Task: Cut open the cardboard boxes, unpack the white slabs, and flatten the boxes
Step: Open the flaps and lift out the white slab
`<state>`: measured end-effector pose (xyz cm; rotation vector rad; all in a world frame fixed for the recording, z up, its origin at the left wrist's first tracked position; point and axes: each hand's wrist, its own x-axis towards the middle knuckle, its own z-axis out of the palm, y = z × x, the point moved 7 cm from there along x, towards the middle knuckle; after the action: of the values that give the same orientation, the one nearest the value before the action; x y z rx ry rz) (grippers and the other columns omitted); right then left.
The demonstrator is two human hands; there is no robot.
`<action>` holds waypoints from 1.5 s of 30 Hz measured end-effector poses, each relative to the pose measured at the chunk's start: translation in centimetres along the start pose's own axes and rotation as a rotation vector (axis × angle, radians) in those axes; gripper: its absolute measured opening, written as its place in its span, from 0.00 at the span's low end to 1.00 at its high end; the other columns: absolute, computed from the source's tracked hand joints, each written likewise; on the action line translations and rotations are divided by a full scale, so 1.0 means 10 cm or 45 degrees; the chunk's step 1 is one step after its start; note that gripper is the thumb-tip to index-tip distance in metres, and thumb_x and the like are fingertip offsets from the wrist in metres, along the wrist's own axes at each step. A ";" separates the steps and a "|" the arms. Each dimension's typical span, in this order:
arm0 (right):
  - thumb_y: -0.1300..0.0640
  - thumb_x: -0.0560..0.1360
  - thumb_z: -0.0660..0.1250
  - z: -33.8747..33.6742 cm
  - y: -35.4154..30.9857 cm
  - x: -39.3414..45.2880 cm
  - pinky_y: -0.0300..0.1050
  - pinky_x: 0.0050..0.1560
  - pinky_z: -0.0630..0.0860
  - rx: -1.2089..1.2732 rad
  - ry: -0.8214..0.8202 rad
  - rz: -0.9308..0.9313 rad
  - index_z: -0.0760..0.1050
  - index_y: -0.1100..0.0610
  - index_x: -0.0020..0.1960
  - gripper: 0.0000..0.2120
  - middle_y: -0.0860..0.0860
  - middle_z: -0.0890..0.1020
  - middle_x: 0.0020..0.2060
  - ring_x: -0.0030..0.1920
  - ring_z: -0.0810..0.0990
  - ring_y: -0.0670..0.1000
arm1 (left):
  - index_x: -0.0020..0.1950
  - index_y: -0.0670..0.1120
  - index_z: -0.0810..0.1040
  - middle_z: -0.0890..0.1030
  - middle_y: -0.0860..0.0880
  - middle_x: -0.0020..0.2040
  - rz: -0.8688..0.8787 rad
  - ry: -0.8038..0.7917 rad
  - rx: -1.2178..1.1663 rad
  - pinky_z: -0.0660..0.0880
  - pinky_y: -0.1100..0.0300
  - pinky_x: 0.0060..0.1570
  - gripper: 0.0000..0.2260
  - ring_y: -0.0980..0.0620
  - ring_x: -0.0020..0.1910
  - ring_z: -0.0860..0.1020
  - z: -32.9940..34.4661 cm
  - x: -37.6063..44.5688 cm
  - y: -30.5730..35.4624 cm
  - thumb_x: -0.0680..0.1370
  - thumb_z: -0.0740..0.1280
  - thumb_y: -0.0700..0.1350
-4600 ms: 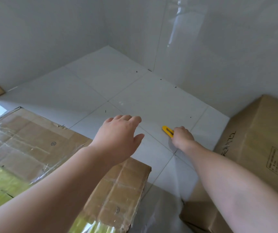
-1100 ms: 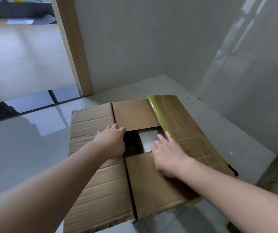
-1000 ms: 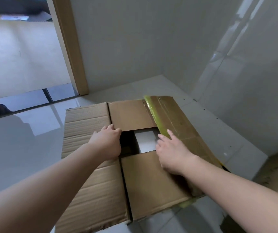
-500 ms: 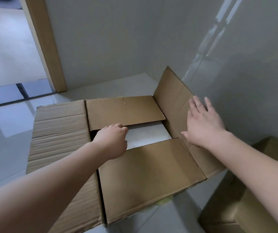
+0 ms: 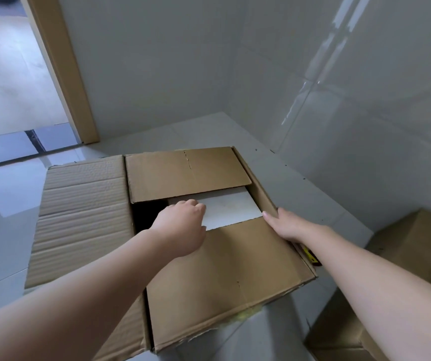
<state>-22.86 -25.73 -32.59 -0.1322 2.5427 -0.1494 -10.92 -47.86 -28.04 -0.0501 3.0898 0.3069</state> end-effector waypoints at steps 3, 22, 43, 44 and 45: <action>0.37 0.80 0.48 -0.15 -0.12 -0.01 0.53 0.73 0.56 -0.139 0.156 -0.069 0.45 0.60 0.78 0.37 0.58 0.52 0.77 0.76 0.54 0.58 | 0.63 0.47 0.70 0.72 0.48 0.60 -0.026 -0.050 0.039 0.72 0.55 0.49 0.16 0.47 0.59 0.71 0.06 -0.02 -0.02 0.80 0.56 0.53; 0.49 0.79 0.58 -0.79 -1.43 -1.13 0.49 0.52 0.77 -0.295 0.090 -0.669 0.79 0.50 0.55 0.13 0.49 0.82 0.48 0.46 0.80 0.50 | 0.52 0.52 0.80 0.79 0.54 0.45 0.118 -0.030 -0.419 0.74 0.58 0.45 0.12 0.52 0.44 0.76 -0.78 -0.21 0.30 0.78 0.58 0.45; 0.32 0.65 0.71 0.44 -0.54 -1.41 0.42 0.55 0.71 -0.691 -0.611 -0.560 0.67 0.47 0.72 0.40 0.43 0.74 0.65 0.61 0.75 0.48 | 0.60 0.48 0.78 0.80 0.54 0.48 0.334 -1.089 -0.278 0.73 0.61 0.45 0.35 0.55 0.46 0.77 0.56 -0.92 0.75 0.67 0.62 0.74; 0.33 0.65 0.71 0.50 -0.54 -1.41 0.41 0.54 0.71 -0.668 -0.614 -0.577 0.68 0.48 0.71 0.39 0.44 0.76 0.64 0.59 0.76 0.47 | 0.58 0.48 0.78 0.80 0.55 0.45 0.325 -1.080 -0.265 0.72 0.62 0.41 0.34 0.56 0.43 0.77 0.61 -0.92 0.75 0.66 0.62 0.74; 0.34 0.66 0.71 0.56 -0.55 -1.41 0.41 0.53 0.71 -0.642 -0.626 -0.596 0.69 0.49 0.70 0.38 0.43 0.77 0.62 0.57 0.76 0.46 | 0.55 0.47 0.79 0.80 0.54 0.43 0.318 -1.067 -0.245 0.72 0.62 0.38 0.33 0.56 0.41 0.77 0.64 -0.92 0.76 0.66 0.63 0.74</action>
<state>-7.73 -29.82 -28.74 -0.8493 1.9683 0.3135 -1.82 -38.87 -32.49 0.3634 2.2252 0.4803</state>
